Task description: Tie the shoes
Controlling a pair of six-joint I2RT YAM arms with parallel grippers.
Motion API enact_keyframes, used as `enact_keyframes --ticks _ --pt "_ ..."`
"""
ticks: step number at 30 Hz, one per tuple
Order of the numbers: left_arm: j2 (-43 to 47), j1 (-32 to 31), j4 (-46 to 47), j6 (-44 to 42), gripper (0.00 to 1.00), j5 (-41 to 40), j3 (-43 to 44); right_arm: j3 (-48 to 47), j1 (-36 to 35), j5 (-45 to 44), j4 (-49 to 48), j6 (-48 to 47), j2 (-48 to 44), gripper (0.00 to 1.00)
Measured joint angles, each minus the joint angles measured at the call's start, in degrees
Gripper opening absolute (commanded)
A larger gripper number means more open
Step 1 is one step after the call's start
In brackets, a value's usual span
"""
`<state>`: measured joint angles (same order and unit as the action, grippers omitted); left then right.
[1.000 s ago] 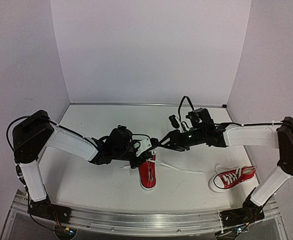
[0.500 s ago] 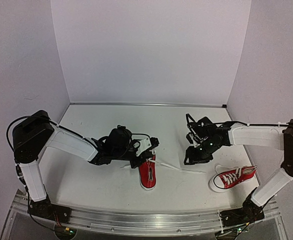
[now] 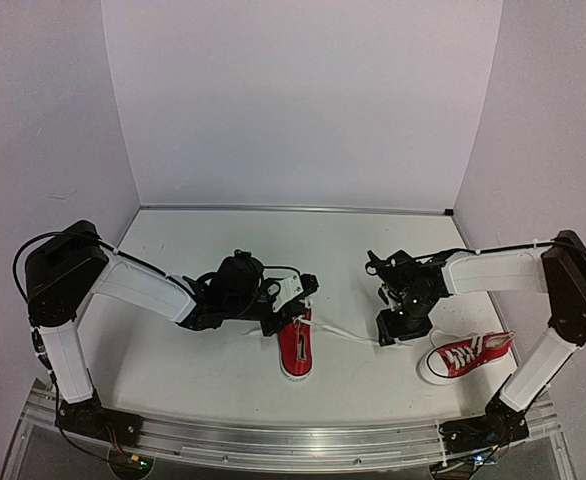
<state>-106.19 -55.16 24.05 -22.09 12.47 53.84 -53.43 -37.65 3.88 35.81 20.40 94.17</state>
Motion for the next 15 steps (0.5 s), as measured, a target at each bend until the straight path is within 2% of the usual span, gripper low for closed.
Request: enact_keyframes --ticks 9,11,15 --pt "-0.1 0.0 0.0 0.0 0.00 0.0 0.0 -0.7 0.0 -0.2 0.2 -0.9 4.1 0.51" --pt "-0.1 0.0 0.0 0.0 0.00 0.0 0.0 -1.4 0.0 -0.2 0.2 -1.1 4.7 0.42" --pt "-0.1 0.0 0.0 0.0 0.00 0.0 0.0 -2.2 0.0 0.0 0.1 -1.7 5.4 0.08"
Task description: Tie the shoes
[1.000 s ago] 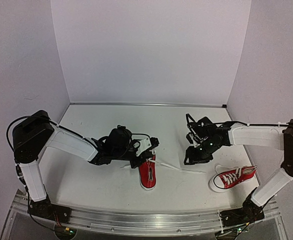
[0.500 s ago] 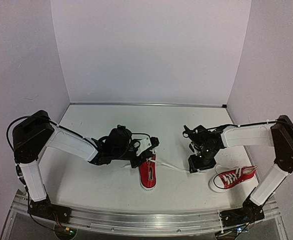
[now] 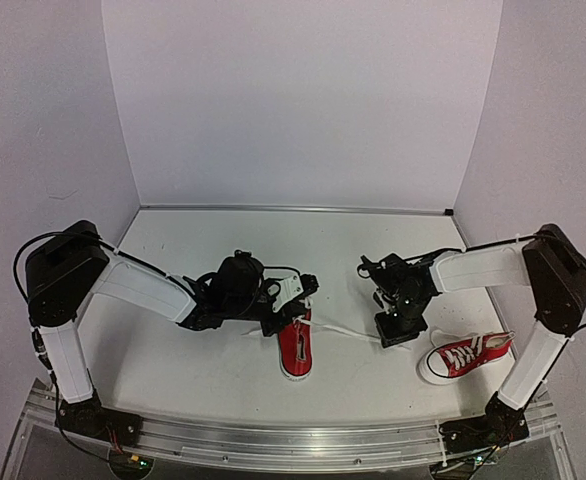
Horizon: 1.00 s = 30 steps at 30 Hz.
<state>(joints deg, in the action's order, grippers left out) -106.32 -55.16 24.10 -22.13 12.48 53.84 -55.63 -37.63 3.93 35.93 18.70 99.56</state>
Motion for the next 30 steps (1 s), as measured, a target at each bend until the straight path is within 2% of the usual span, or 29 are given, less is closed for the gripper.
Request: enact_keyframes --ticks 1,2,10,14,20,26,30 --pt "0.0 0.0 0.0 0.0 0.00 0.0 0.0 0.0 0.0 0.1 0.0 -0.3 0.0 0.02" --pt "0.0 0.0 0.0 0.0 0.00 0.0 0.0 -0.1 0.0 0.2 -0.1 -0.4 0.1 0.00" --pt "0.0 0.0 3.1 -0.9 0.00 0.2 -1.9 -0.8 0.0 0.4 0.1 -0.7 0.0 0.00" --pt "0.0 0.0 5.3 -2.1 0.00 0.9 -4.0 -7.1 0.1 0.2 1.2 -1.0 0.0 0.00" --pt "0.4 0.0 9.9 -3.7 0.00 2.3 -7.1 -29.6 0.4 5.3 -0.3 -3.1 3.9 0.00" --pt "0.7 0.0 13.8 -5.6 0.00 2.8 -9.6 -55.5 -0.8 16.3 -2.7 -3.6 17.8 0.00" --pt "1.0 0.0 15.4 -6.5 0.00 2.8 -11.1 -64.7 -3.7 22.0 -2.8 -3.1 26.4 0.00"
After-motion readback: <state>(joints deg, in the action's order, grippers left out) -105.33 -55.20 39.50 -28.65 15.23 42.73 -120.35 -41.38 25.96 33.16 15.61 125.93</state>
